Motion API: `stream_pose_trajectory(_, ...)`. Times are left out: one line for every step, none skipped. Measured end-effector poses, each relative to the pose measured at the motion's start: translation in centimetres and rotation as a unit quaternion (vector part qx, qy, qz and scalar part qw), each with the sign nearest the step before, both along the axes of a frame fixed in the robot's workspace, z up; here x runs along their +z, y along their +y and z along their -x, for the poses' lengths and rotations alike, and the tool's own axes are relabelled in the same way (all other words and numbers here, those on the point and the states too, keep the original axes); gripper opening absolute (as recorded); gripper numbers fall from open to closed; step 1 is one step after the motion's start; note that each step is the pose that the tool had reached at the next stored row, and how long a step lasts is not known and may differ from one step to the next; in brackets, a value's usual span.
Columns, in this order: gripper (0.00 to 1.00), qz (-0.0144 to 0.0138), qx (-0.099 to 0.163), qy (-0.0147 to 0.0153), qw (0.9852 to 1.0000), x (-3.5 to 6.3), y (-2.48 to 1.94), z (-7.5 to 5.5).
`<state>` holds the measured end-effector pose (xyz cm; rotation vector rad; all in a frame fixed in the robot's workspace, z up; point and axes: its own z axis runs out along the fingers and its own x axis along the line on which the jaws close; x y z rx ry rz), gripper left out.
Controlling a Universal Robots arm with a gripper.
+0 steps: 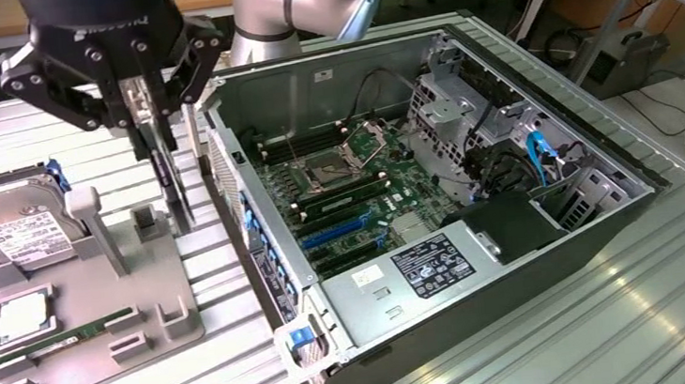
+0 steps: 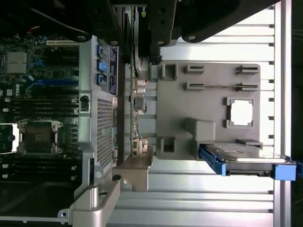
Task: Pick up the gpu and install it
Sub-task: 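Pick up the gpu and move the gpu toward the slot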
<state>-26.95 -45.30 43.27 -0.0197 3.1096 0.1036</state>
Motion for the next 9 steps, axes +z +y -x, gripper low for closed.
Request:
stream_pose_trajectory(0.26, -0.0013, 0.0, 0.0008, 1.0, 0.3, -0.06, -0.4)
stream_pose_trajectory(0.26, -0.0023, 0.0, 0.0015, 1.0, 0.52, -0.11, -0.6)
stream_pose_trajectory(0.26, -0.0037, 0.0, 0.0027, 1.0, 0.81, -0.18, -1.1)
stream_pose_trajectory(0.26, -0.0054, 0.0, 0.0042, 1.0, 1.13, -0.26, -1.7)
stream_pose_trajectory(0.26, -0.0069, 0.0, 0.0053, 1.0, 1.31, -0.32, -2.3)
stream_pose_trajectory(0.26, -0.0082, 0.0, 0.0067, 0.9999, 1.44, -0.37, -2.9)
stream_pose_trajectory(0.26, -0.0089, 0.0, 0.0077, 0.9999, 1.49, -0.4, -3.3)
stream_pose_trajectory(0.26, -0.0095, 0.0, 0.0089, 0.9999, 1.52, -0.44, -3.8)
stream_pose_trajectory(0.26, -0.0101, 0.0, 0.0101, 0.9999, 1.53, -0.48, -4.4)
